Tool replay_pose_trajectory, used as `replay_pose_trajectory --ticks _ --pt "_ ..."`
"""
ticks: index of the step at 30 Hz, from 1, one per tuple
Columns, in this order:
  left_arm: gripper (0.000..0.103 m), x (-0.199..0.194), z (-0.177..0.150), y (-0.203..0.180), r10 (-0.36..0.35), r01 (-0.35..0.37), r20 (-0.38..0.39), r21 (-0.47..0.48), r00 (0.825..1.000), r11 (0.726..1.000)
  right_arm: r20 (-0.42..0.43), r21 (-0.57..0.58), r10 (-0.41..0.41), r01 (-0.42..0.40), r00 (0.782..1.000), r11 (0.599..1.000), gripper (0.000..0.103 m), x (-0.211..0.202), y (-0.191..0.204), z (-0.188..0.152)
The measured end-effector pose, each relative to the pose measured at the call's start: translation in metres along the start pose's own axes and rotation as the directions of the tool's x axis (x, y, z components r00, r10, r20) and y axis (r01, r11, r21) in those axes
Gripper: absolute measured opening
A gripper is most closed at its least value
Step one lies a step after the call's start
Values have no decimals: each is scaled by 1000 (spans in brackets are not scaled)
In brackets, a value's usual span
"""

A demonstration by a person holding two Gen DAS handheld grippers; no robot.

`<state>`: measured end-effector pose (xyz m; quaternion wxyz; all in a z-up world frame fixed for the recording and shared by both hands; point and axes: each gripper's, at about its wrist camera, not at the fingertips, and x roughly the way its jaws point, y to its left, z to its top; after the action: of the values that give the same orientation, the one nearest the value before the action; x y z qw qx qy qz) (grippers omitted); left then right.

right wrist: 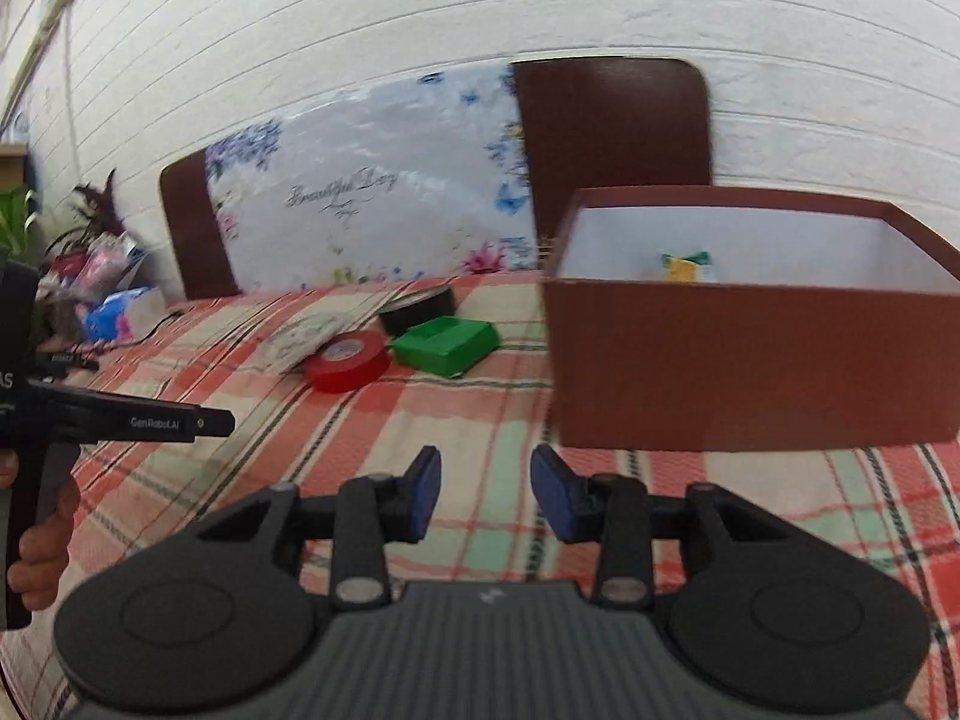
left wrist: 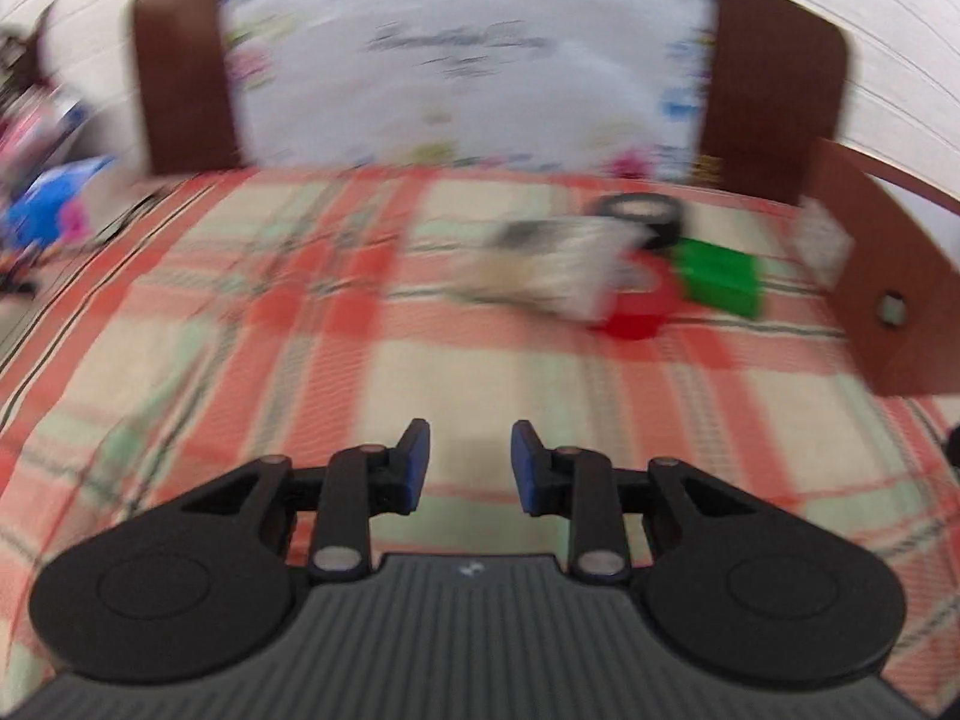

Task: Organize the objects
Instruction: 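Move both grippers back toward the remaining items on the cloth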

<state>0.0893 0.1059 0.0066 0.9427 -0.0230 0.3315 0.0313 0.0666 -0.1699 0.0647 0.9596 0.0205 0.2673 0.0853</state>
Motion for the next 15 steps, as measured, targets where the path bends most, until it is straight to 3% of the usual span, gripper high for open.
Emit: replay_pose_trajectory --ticks 2,5,7,9,12,15 --pt "37 6 -10 34 66 -66 1 -70 998 995 -12 -54 24 -25 1000 998 35 16 18 12" --pt "39 0 -25 63 15 2 106 -152 994 988 -20 -111 58 -60 998 992 37 43 41 33" --pt "43 -1 -25 65 -13 35 126 -175 992 984 -36 -101 92 -95 995 990 37 67 55 49" --pt "47 -1 -24 59 -8 29 135 -155 991 987 -53 -47 139 -142 989 989 38 92 61 64" --pt "48 0 -27 59 -36 58 148 -144 988 988 -87 81 148 -141 985 987 40 138 62 85" --pt "48 3 -27 66 -59 87 156 -178 986 980 -131 237 174 -140 976 961 51 182 56 95"
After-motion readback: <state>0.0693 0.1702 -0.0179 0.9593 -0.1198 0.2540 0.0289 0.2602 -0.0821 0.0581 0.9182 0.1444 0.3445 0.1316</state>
